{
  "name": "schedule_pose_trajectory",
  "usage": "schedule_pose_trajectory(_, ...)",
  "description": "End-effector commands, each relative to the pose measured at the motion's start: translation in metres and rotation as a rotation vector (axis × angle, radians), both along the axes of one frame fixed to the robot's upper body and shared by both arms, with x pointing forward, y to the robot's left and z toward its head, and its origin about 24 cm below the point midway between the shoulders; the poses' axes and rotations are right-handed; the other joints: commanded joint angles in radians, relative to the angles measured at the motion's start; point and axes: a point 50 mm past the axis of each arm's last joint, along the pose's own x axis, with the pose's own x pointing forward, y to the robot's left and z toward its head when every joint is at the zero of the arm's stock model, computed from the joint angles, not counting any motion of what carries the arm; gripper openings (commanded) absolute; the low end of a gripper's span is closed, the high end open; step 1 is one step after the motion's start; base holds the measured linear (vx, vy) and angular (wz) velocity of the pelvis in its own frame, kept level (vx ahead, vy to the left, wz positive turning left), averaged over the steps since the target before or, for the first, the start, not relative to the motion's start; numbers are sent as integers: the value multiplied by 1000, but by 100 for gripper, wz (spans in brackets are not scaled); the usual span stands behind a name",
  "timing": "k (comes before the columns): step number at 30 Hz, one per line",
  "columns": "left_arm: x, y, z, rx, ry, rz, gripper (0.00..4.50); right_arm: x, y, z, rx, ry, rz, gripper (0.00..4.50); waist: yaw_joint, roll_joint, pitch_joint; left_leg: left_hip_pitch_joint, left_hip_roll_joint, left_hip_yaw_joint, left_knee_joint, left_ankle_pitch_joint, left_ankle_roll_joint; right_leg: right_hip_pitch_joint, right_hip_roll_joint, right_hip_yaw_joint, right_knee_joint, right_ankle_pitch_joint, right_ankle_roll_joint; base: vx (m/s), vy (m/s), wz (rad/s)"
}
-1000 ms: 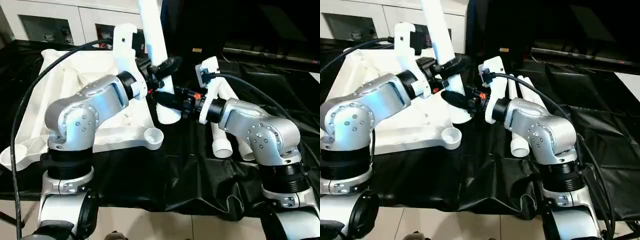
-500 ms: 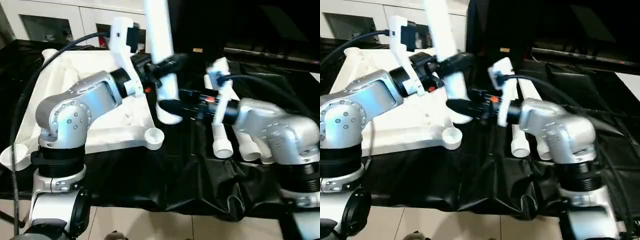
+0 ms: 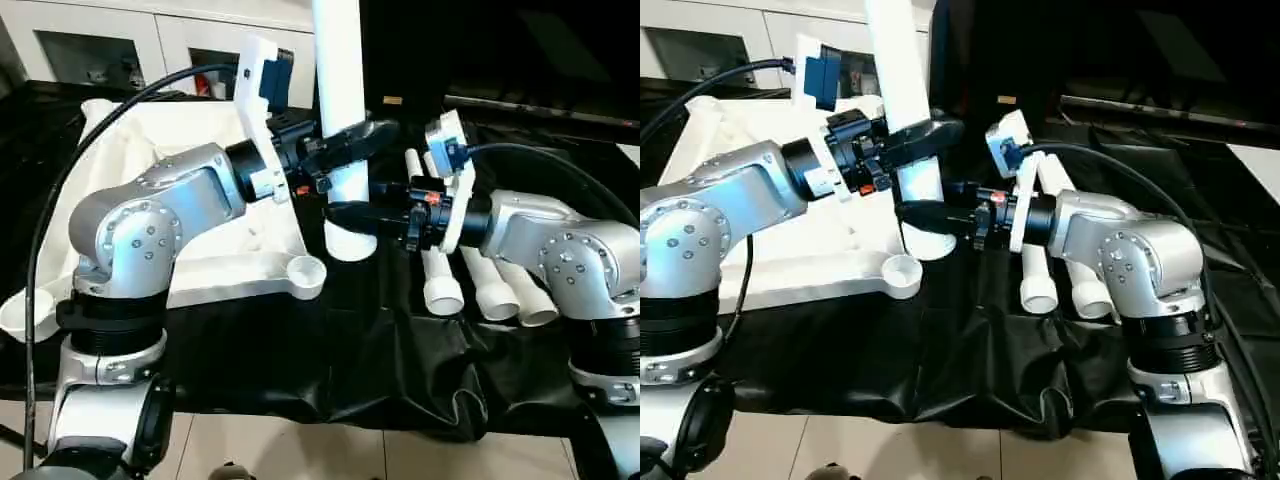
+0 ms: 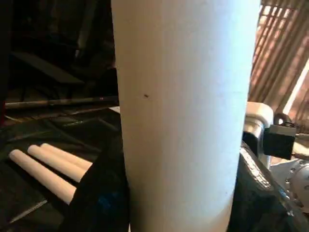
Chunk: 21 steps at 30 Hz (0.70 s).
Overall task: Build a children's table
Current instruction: Pick table leg
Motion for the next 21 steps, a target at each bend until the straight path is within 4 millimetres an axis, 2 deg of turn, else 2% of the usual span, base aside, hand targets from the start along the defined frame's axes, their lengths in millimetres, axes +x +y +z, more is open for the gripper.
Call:
schedule_pose_trajectory(1,-4,-1,5,-4,-30,-20,198,-1,0,0,9,13,13,231,3,4,-72,-5,38,-1,-68,-8,-3,71,-78,54,-69,-111,-156,0,0,0)
schedule_pose_trajectory(3,-4,0,5,-5,-30,-18,198,-2,1,-1,9,17,16,213,3,2,-72,-5,39,-1,-69,-15,-8,71,-78,54,-71,-127,-152,0,0,0)
schedule_pose_trajectory(4,-4,0,5,-7,-28,-17,233,-3,2,-2,9,18,17,208,4,3,-72,-5,38,-1,-69,-15,-9,71,-78,54,-71,-131,-149,0,0,0)
schedule_pose_trajectory(6,-1,1,5,-23,4,0,268,-3,3,-3,10,20,19,206,3,4,-72,-5,38,-1,-69,-17,-10,70,-78,54,-72,-134,-148,0,0,0)
schedule_pose_trajectory(9,-1,2,8,-27,-12,3,274,-4,4,-5,7,20,19,204,5,6,-73,-7,37,-2,-68,-12,-11,72,-79,54,-72,-125,-149,0,0,0)
schedule_pose_trajectory(10,0,2,10,-29,-18,9,303,-5,4,-6,7,19,19,201,5,6,-73,-7,37,-2,-68,-11,-11,71,-77,53,-71,-121,-148,0,0,0)
schedule_pose_trajectory(11,1,3,12,-29,-26,14,312,-6,4,-7,6,19,19,201,6,9,-74,-6,37,-2,-68,-11,-11,71,-77,53,-70,-116,-149,0,0,0)
schedule_pose_trajectory(14,7,9,21,-29,-39,55,334,-7,4,-10,-2,16,15,201,6,9,-72,-5,36,-2,-69,-19,-12,70,-76,53,-73,-120,-145,0,0,0)
schedule_pose_trajectory(19,9,11,27,-5,-70,54,345,-8,3,-12,-18,4,7,201,8,16,-74,-4,38,-5,-69,-19,-21,71,-78,53,-70,-110,-144,0,0,0)
schedule_pose_trajectory(21,9,10,26,-7,-59,51,309,-8,4,-13,-20,1,6,201,7,17,-74,-4,38,-5,-69,-17,-25,72,-77,52,-68,-87,-156,0,0,0)
